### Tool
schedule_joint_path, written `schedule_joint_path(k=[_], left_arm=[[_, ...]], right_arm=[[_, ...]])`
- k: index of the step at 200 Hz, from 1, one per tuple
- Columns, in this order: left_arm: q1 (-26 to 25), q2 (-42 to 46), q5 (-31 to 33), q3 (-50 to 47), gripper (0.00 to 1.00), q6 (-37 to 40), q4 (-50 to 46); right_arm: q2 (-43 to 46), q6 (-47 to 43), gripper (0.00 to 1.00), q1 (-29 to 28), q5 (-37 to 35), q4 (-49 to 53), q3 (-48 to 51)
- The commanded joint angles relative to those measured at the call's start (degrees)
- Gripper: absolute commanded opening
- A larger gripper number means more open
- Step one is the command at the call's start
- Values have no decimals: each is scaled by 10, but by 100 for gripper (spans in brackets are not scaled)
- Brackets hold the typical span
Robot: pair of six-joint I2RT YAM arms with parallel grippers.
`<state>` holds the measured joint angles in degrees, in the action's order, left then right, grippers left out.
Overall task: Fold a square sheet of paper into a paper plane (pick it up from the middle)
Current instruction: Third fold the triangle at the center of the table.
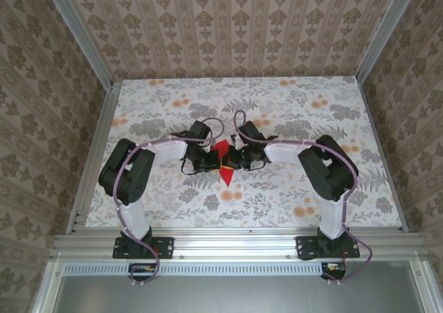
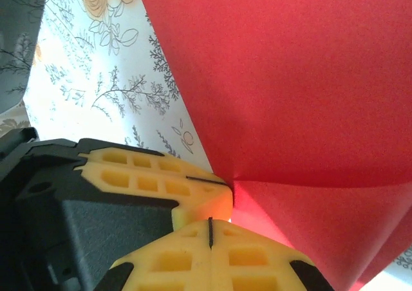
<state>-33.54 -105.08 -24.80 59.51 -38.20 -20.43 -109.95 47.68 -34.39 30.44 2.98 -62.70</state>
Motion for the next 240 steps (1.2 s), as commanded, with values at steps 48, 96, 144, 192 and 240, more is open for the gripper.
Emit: schedule_joint_path(k=[48, 96, 144, 192, 240], left_arm=[[-6, -34, 65, 3, 0, -1, -56], [-10, -41, 72, 6, 0, -3, -61], [-12, -50, 85, 12, 0, -5, -72], [-14, -54, 91, 14, 0, -6, -76], [-15, -53, 94, 15, 0, -6, -78]], right_arm=[[-1, -3, 0, -4, 22, 18, 37], [-10, -33, 0, -3, -13, 68, 25], [32, -33, 0, -9, 36, 19, 45], [20, -22, 0, -22, 50, 3, 75], [9, -29, 0, -22, 30, 28, 75]])
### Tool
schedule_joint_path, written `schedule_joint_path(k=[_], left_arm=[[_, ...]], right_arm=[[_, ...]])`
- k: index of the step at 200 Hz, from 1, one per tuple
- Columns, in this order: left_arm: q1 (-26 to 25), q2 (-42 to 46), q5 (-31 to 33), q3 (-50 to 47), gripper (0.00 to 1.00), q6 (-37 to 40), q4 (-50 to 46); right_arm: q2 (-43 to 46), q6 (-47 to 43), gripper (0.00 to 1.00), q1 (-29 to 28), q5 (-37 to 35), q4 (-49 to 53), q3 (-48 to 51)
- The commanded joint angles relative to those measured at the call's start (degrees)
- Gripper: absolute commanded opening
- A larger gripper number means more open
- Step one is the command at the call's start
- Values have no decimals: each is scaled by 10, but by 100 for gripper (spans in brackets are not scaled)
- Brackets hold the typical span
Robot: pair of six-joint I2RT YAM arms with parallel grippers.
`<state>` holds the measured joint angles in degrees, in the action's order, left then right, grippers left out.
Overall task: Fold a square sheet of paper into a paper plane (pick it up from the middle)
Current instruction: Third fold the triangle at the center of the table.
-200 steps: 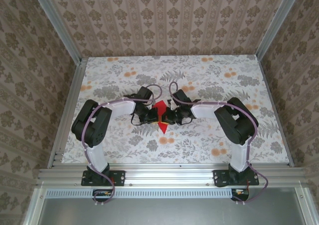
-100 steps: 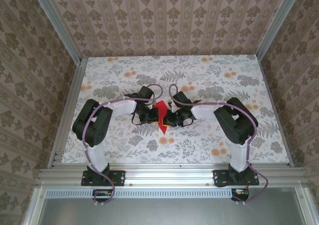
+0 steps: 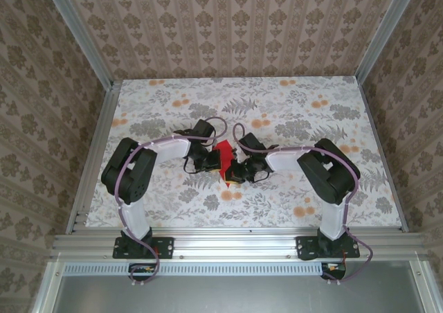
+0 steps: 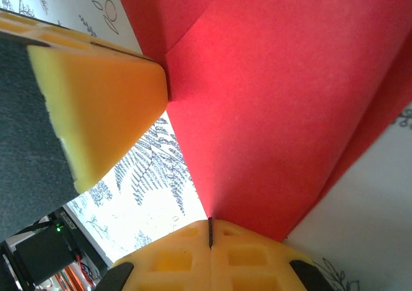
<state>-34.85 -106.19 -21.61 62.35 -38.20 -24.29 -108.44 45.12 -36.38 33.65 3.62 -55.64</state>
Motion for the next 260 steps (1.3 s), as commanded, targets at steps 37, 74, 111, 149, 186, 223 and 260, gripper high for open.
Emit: schedule_joint_path(k=[37, 74, 111, 149, 186, 223, 260], left_arm=[[-2, -45, 62, -12, 0, -5, -41], [-2, -45, 65, -11, 0, -5, -42], [-2, -46, 65, -11, 0, -4, -43], [-2, -47, 65, -7, 0, -4, -45], [-3, -49, 63, -7, 0, -4, -44], [-4, -47, 64, -7, 0, -2, -45], [-4, -48, 63, -3, 0, 2, -45]], right_arm=[[36, -15, 1, -4, 13, 21, 27], [-2, -11, 1, -6, 11, 20, 43], [20, -23, 1, -8, 4, 37, 30], [45, -50, 1, -10, 5, 67, 10], [-8, -41, 1, -13, 1, 56, 18], [19, -40, 1, -12, -14, 67, 6], [109, -32, 3, 9, -43, 28, 8]])
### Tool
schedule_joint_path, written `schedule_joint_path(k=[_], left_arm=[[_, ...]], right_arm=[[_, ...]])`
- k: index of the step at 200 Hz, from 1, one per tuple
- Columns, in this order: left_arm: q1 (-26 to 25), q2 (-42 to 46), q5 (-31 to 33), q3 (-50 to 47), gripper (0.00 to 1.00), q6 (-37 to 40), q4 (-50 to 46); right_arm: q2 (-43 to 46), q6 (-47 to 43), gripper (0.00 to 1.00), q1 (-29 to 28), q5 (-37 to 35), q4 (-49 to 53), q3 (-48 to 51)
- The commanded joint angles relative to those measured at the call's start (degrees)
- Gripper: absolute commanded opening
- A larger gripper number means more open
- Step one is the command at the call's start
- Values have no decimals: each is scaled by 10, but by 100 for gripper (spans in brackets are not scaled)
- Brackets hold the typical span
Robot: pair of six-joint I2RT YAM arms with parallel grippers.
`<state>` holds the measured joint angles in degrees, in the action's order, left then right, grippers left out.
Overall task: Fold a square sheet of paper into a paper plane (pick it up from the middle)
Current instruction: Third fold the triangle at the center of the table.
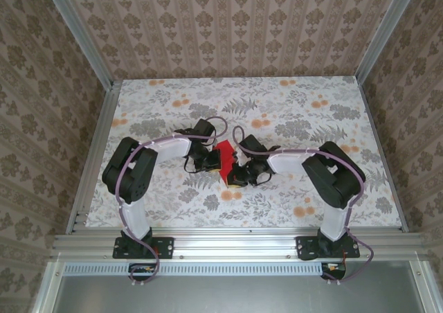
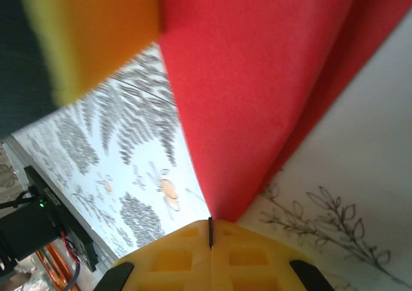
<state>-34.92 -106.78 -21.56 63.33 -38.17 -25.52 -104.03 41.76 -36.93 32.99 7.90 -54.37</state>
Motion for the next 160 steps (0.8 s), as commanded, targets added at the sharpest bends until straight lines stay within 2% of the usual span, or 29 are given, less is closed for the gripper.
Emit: schedule_joint_path(k=[1, 43, 82, 118, 139, 160], left_arm=[[-3, -42, 63, -13, 0, 2, -33], [-3, -44, 60, -2, 0, 19, -33], [-4, -44, 52, 16, 0, 85, -21], [-3, -43, 51, 35, 0, 118, -14], [1, -23, 40, 37, 5, 113, -1], [7, 16, 9, 25, 15, 93, 36]], right_arm=[[65, 2, 3, 15, -38, -15, -4], [12, 0, 3, 33, -46, -30, -38], [-41, 8, 3, 46, -56, -48, -57], [-50, 30, 3, 48, -91, -46, -41], [-44, 57, 2, 48, -123, -32, -23], [-41, 91, 2, 47, -143, -32, -7]])
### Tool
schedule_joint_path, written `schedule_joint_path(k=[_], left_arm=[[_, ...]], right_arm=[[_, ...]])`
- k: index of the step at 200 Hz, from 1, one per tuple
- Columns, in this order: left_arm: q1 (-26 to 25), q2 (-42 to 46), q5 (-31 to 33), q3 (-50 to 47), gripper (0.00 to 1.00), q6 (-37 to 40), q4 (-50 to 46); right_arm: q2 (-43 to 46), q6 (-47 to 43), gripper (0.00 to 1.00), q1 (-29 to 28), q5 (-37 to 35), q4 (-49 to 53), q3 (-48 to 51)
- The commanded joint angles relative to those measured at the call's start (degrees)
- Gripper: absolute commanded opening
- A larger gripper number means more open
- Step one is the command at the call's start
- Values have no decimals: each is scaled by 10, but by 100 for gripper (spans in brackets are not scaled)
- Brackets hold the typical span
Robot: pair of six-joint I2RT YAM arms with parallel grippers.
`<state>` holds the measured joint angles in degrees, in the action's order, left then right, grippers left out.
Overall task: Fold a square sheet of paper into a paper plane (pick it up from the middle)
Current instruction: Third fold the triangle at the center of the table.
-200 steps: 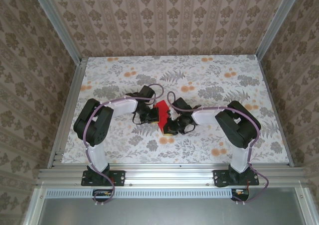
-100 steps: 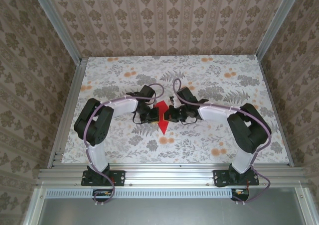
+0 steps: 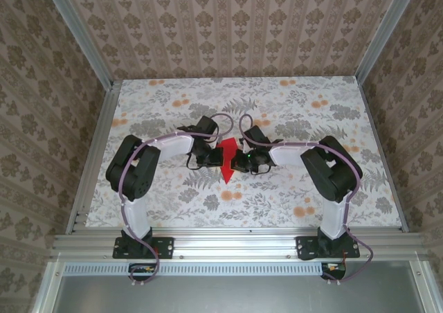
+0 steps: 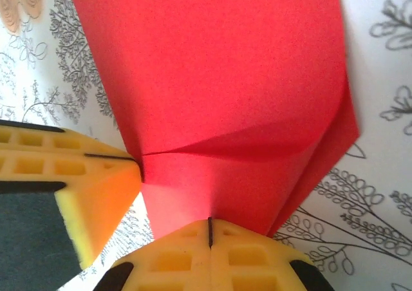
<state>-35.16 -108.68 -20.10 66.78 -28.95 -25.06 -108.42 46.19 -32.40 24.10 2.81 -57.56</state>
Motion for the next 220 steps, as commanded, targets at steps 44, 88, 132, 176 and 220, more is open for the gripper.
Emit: schedule_joint_path(k=[44, 88, 132, 176, 220], left_arm=[[10, 115, -80, -93, 25, -79, 150], [-5, 124, -128, -157, 16, -128, 205], [-22, 86, -149, -161, 11, -146, 225], [-25, 44, -122, -132, 7, -140, 181], [-27, 21, -76, -109, 3, -115, 98]], right_arm=[[19, 108, 3, -8, -106, 29, 32], [25, 162, 2, -8, -123, 15, 40], [17, 188, 3, -7, -97, -17, 44], [25, 193, 3, -2, -83, -36, 57], [33, 151, 3, 1, -10, -101, 53]])
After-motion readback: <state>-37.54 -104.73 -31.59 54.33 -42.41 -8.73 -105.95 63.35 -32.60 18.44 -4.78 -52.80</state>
